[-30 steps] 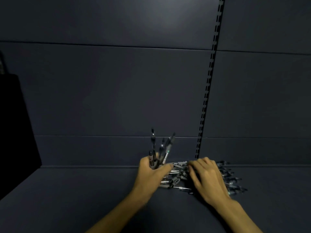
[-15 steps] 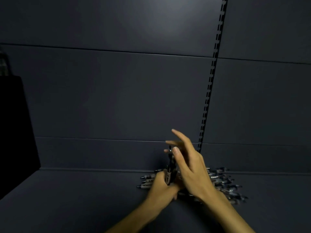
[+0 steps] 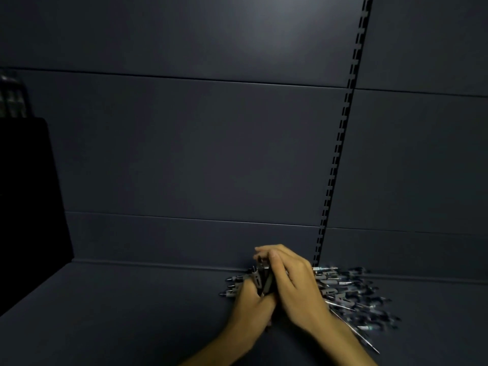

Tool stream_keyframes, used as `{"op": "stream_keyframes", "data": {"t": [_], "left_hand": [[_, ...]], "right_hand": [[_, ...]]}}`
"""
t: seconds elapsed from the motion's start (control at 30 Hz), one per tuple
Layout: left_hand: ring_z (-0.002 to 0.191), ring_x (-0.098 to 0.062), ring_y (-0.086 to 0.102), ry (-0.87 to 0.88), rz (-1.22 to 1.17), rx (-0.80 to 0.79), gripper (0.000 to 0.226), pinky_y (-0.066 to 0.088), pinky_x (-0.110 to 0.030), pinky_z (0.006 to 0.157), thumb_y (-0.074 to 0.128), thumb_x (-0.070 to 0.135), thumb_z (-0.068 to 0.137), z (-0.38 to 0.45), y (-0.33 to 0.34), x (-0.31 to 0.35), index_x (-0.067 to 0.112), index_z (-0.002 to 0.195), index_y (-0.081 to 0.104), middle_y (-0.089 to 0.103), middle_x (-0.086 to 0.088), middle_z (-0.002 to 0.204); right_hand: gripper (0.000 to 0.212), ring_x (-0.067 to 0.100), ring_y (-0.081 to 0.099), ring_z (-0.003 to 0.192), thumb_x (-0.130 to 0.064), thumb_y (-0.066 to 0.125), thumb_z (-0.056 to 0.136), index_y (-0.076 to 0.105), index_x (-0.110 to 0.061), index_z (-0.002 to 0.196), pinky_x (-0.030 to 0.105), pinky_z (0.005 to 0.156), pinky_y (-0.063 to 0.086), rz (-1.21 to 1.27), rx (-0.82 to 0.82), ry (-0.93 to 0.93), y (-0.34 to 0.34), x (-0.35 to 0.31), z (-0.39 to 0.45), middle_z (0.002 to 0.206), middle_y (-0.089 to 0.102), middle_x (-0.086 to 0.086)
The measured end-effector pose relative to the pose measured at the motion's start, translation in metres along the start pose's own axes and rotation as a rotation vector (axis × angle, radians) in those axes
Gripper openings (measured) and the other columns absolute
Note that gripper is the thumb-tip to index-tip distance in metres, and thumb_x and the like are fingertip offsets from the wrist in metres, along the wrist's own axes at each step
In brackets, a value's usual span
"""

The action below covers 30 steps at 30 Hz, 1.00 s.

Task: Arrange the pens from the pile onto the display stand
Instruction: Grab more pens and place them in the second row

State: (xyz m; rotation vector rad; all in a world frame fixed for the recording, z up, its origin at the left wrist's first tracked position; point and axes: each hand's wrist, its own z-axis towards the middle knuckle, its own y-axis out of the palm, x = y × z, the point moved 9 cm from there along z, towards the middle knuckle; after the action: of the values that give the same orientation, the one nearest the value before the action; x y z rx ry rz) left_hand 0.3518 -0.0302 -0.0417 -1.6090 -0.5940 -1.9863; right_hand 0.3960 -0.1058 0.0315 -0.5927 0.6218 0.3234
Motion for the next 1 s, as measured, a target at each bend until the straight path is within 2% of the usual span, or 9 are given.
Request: {"op": "stream_keyframes", "data": {"t": [0.1,0.17,0.23,0.3,0.4,0.47,0.6,0.87,1.0], "left_hand": [[0.062,-0.014,0.068,-0.087,-0.035,0.038,0.014,0.051,-0.027,0.059,0.064,0.017,0.096,0.002,-0.004,-0.011,0.011,0.084,0.069,0.07,-0.003,0.065],[0.044,-0.017,0.05,-0.168,-0.028,0.076,0.029,0.04,-0.03,0.048,0.067,0.028,0.094,0.005,-0.011,-0.025,0.006,0.076,0.062,0.053,-0.004,0.048],[0.043,-0.017,0.045,-0.225,-0.055,0.111,0.034,0.037,-0.03,0.049,0.077,0.031,0.084,0.007,-0.018,-0.03,0.0,0.086,0.064,0.051,-0.006,0.05],[0.042,-0.018,0.043,-0.236,-0.051,0.081,0.036,0.034,-0.03,0.048,0.076,0.021,0.074,0.009,-0.018,-0.029,-0.007,0.092,0.065,0.05,-0.01,0.051],[0.036,-0.015,0.036,-0.284,-0.024,-0.014,0.014,0.028,-0.026,0.043,0.059,-0.006,0.084,0.009,-0.014,-0.033,-0.016,0.094,0.06,0.042,-0.005,0.043],[0.036,-0.015,0.035,-0.297,0.014,-0.035,0.015,0.028,-0.025,0.043,0.054,-0.008,0.087,0.008,-0.016,-0.036,-0.018,0.097,0.059,0.04,-0.004,0.043],[0.038,-0.014,0.035,-0.205,0.077,-0.044,0.016,0.028,-0.024,0.04,0.054,-0.004,0.093,0.009,-0.018,-0.02,-0.001,0.087,0.069,0.042,-0.003,0.044],[0.046,-0.008,0.052,-0.119,0.213,-0.049,0.007,0.038,-0.018,0.042,0.077,0.01,0.084,0.005,-0.035,0.01,0.016,0.084,0.079,0.066,0.006,0.057],[0.059,0.003,0.063,-0.081,0.329,-0.051,0.014,0.045,-0.013,0.054,0.078,0.007,0.08,-0.001,-0.062,0.027,0.019,0.087,0.077,0.073,0.01,0.069]], "right_hand": [[0.034,0.0,0.065,0.109,-0.034,0.035,0.107,0.06,-0.028,0.129,0.018,0.093,0.049,0.097,-0.003,0.121,0.0,0.014,-0.001,0.111,0.071,-0.018],[0.032,0.003,0.067,0.106,-0.036,0.038,0.105,0.058,-0.031,0.13,0.023,0.091,0.052,0.145,0.028,0.182,-0.001,0.023,-0.003,0.107,0.072,-0.016],[0.023,0.003,0.069,0.1,-0.03,0.045,0.105,0.062,-0.029,0.122,0.025,0.086,0.054,0.151,0.047,0.219,-0.002,0.03,-0.006,0.102,0.073,-0.015],[0.016,0.002,0.07,0.091,-0.022,0.053,0.103,0.067,-0.026,0.108,0.021,0.08,0.054,0.128,0.032,0.235,0.0,0.033,-0.009,0.095,0.074,-0.013],[0.014,0.009,0.067,0.083,-0.019,0.06,0.099,0.069,-0.023,0.09,0.022,0.074,0.052,0.038,-0.011,0.215,0.008,0.036,-0.013,0.085,0.069,-0.009],[0.013,0.01,0.064,0.087,-0.022,0.061,0.098,0.069,-0.023,0.087,0.024,0.077,0.051,0.001,-0.039,0.209,0.013,0.036,-0.015,0.087,0.067,-0.011],[0.007,0.005,0.066,0.086,-0.021,0.067,0.092,0.069,-0.025,0.087,0.02,0.073,0.054,0.048,0.018,0.257,0.009,0.039,-0.018,0.087,0.07,-0.009],[0.019,0.018,0.072,0.074,-0.023,0.075,0.088,0.071,-0.009,0.076,0.041,0.073,0.06,0.241,-0.034,0.384,0.023,0.038,-0.013,0.075,0.075,0.004],[0.02,0.01,0.067,0.065,-0.014,0.076,0.086,0.071,-0.012,0.067,0.029,0.066,0.055,0.245,-0.06,0.391,0.042,0.021,-0.005,0.072,0.072,0.002]]}}
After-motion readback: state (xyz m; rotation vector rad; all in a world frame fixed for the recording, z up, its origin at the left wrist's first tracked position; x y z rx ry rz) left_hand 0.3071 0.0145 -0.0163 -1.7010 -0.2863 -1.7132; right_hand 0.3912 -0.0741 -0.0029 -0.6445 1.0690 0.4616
